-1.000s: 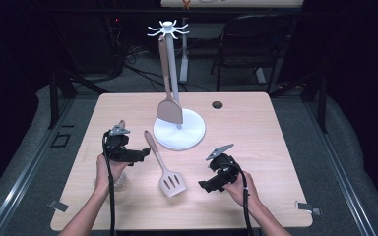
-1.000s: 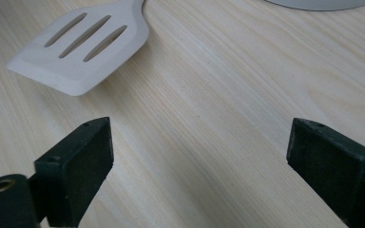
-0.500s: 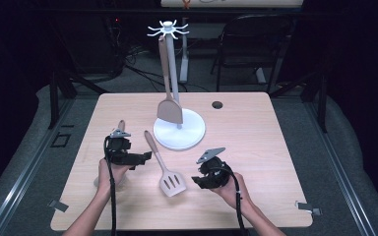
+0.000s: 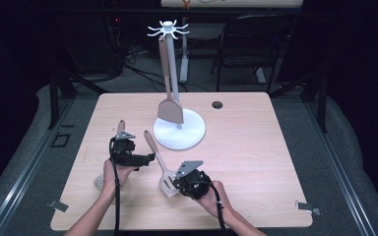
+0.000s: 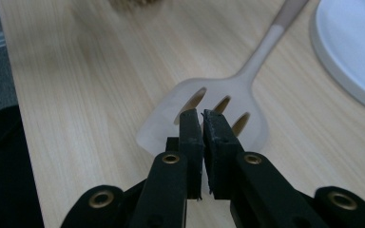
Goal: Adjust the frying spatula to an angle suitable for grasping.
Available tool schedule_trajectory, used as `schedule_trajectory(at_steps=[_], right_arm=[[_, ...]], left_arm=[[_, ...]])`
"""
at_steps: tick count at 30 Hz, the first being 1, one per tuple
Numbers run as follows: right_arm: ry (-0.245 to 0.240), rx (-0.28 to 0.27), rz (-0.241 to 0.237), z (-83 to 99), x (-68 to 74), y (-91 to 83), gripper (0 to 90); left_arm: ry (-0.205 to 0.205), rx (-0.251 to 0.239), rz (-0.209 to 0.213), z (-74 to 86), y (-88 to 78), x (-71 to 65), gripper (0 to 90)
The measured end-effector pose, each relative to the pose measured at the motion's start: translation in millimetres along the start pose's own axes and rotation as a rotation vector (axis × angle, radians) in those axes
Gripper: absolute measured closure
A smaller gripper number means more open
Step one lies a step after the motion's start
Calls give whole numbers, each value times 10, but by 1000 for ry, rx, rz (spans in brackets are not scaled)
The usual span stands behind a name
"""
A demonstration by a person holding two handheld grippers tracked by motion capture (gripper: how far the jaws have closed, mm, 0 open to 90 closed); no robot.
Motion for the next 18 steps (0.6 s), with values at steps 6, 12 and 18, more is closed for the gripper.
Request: schedule_trajectory(at_steps=[6,12,18], right_arm=[[1,69,-37,124,5,157,878],[-3,141,-51,245,9,319,886],[-6,145,-59,267,11,360,898]], left_arm=[[8,20,-2,23,101,-54,77],[-11,40,-7,51,211,-94,127],[-64,58,-5,66,339,-117,186]])
Point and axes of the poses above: each handheld gripper's, and its own axes: y roughly forward along the jaws, z roughly out of its underside, x roughly to its left, the point moved 5 cm from there along y, roughly forward along the jaws, and after that the axes turned 14 degrees about -z, right-handed, at the moved point
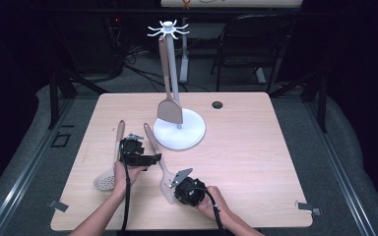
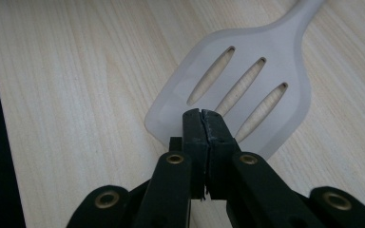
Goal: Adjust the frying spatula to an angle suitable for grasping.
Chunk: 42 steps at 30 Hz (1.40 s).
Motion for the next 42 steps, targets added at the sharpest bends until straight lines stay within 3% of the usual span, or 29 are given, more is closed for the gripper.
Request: schedule_trajectory(at_steps=[8,15,28,35,42], right_arm=[[2,1,-8,16,-15,-14,900],[11,-14,-14,25,-20,-13,899],[9,-18,-15,27,-17,-13,899],[19,-1,1,21,-25,-25,831],[14,-21,-9,2,-15,-32,805]], left_arm=[[-16,73,6,13,224,-41,342],[-43,64,-29,-4,310,-39,496],[6,73,-45,17,426,-122,550],[-32,75,-7,30,414,-108,578],[-17,92,31,59,388,-159,602]])
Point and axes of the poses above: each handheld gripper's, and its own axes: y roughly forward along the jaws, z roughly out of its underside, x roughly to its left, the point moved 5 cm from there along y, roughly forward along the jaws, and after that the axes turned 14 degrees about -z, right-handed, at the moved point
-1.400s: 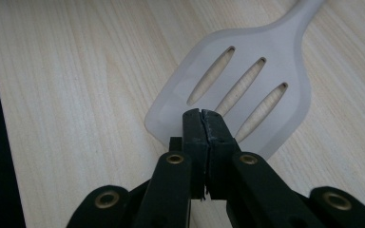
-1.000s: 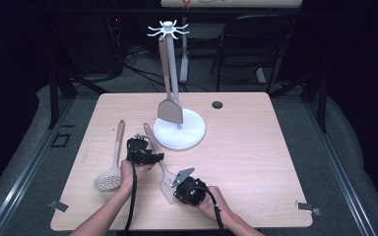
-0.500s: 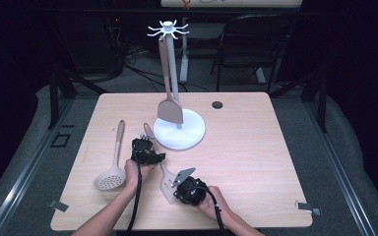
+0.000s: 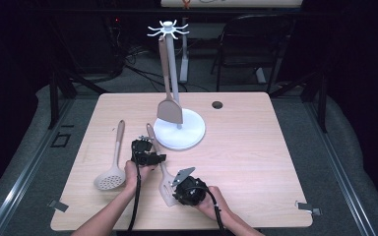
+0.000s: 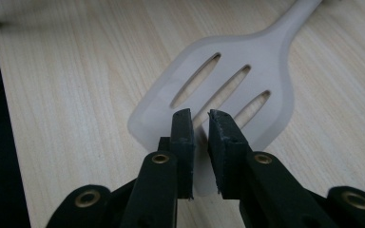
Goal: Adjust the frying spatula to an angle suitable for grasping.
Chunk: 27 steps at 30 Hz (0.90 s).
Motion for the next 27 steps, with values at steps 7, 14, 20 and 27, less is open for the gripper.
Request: schedule_trajectory(at_steps=[7,14,20,27], right_arm=[[12,-1,2,-5,-25,-46,802],[13,26,-15,12,-14,0,806],[1,23,-12,2,3,17,836],[-2,33,-16,5,-2,7,839]], left_arm=[[19,12,18,56,-44,-78,624],[21,21,17,78,-54,-75,623],[11,10,19,15,-39,-61,577],[-8,-18,30,-31,-43,13,610]])
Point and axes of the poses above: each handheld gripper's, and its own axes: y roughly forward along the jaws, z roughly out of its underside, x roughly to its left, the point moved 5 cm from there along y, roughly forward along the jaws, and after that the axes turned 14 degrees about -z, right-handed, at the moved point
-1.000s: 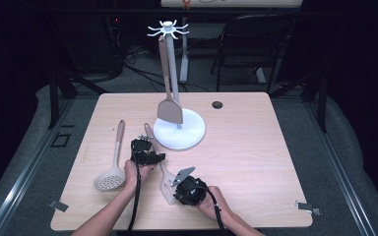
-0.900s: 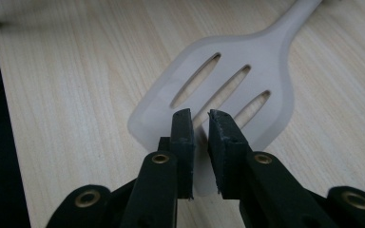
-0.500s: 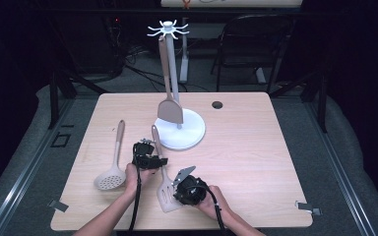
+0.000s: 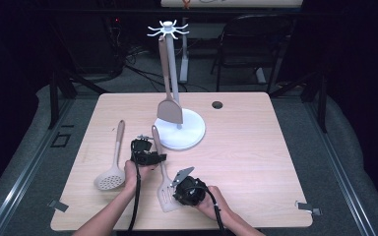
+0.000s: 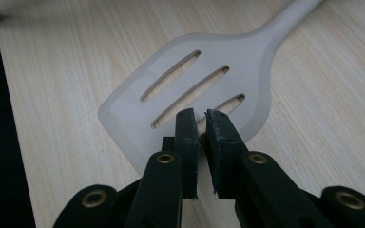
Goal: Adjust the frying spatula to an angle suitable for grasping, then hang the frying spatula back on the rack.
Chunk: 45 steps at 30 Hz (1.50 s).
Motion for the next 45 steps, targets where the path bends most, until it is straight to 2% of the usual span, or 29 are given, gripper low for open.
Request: schedule_trajectory(at_steps=[4,8,10,12,14,22,27,30,36,38,40,45], right_arm=[[4,2,1,0,1,-1,837],[15,-8,4,-3,3,5,808],[24,1,-22,-15,1,0,730],[29,-2,-7,-25,2,-10,704],[48,-16,-5,-41,-7,-47,641],[120,-55,63,12,-217,-343,320],[158,-55,91,59,-341,-512,175],[177,-65,132,85,-423,-650,150],[241,-90,174,208,-556,-893,122],[249,-83,206,250,-593,-970,104],[248,-99,223,281,-612,-1032,101],[271,-95,251,404,-654,-1175,70]], left_arm=[[8,-1,4,3,10,-3,613],[-19,-12,30,7,10,15,626],[-36,-20,47,7,11,25,635],[-41,-26,48,5,-3,27,639],[-38,-32,47,-1,-21,23,643],[-19,-69,62,-35,-122,-4,651],[-18,-100,70,-52,-169,-30,660],[-14,-102,70,-65,-190,-53,667],[1,-127,89,-94,-272,-106,681],[5,-134,95,-99,-297,-114,687],[13,-143,97,-116,-319,-126,691],[27,-166,104,-154,-369,-171,702]])
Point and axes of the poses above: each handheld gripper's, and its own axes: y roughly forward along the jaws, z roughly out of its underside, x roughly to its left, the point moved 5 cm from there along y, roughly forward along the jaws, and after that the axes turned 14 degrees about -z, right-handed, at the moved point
